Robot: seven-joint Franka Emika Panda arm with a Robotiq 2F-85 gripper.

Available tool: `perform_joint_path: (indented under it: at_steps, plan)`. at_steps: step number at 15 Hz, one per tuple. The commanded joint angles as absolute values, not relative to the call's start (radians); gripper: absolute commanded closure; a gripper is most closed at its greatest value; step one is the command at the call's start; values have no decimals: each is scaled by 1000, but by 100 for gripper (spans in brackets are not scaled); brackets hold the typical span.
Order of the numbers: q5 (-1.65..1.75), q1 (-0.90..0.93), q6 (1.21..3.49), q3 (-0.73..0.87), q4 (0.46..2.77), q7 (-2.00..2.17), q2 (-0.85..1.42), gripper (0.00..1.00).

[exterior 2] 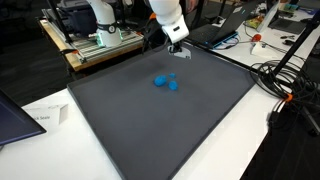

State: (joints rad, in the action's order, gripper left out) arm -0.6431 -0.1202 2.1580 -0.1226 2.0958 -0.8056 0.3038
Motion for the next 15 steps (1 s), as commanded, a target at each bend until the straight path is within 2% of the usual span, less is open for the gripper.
perform_joint_path:
  at_steps: [1, 15]
  plan:
    - [-702, -130, 2168, -106, 2124, -865, 297, 99]
    - [-752, -188, 2089, -56, 1932, -871, 468, 99]
